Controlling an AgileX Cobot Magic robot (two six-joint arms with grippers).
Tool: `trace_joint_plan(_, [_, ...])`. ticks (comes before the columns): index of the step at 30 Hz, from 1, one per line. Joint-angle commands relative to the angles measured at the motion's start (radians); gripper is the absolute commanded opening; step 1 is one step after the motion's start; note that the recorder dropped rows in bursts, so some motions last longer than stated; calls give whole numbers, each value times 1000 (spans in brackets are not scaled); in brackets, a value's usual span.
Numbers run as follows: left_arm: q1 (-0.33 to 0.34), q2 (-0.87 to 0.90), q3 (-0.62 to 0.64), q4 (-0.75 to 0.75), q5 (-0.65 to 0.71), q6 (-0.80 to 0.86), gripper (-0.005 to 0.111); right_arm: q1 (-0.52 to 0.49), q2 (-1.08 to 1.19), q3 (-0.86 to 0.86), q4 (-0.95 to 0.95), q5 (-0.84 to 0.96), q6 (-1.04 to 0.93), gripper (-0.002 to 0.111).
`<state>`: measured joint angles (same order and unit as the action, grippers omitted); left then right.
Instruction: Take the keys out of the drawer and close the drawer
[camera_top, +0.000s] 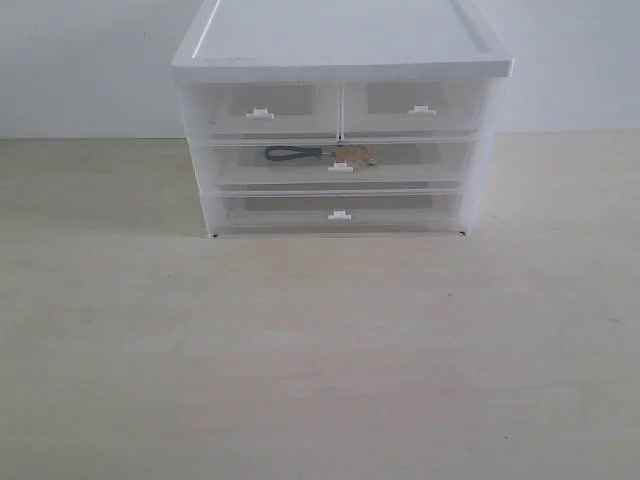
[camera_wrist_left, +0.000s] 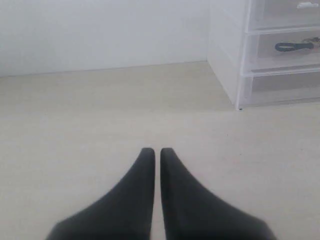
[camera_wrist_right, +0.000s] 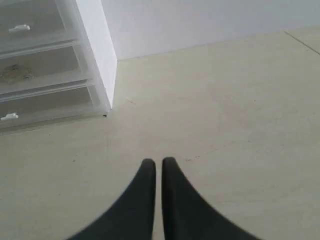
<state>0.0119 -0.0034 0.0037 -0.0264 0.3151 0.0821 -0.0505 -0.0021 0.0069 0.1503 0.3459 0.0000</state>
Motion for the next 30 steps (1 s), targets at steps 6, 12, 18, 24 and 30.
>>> trace_joint_plan(6, [3,3,-4,-11,-10,1,4,-8,2,-7,-3,-120,-5,0])
trace_joint_plan(12, [3,3,-4,-11,-10,1,4,-8,2,-7,2,-337,0,0])
trace_joint_plan(18, [3,3,-4,-11,-10,1,4,-8,2,-20,-10,-379,-52,0])
trace_joint_plan(24, [3,3,-4,-11,-8,1,4,-8,75,-115,-10,-317,-75,0])
trace_joint_plan(30, [3,3,-4,-11,-8,1,4,-8,285,-267,-6,-295,-75,0])
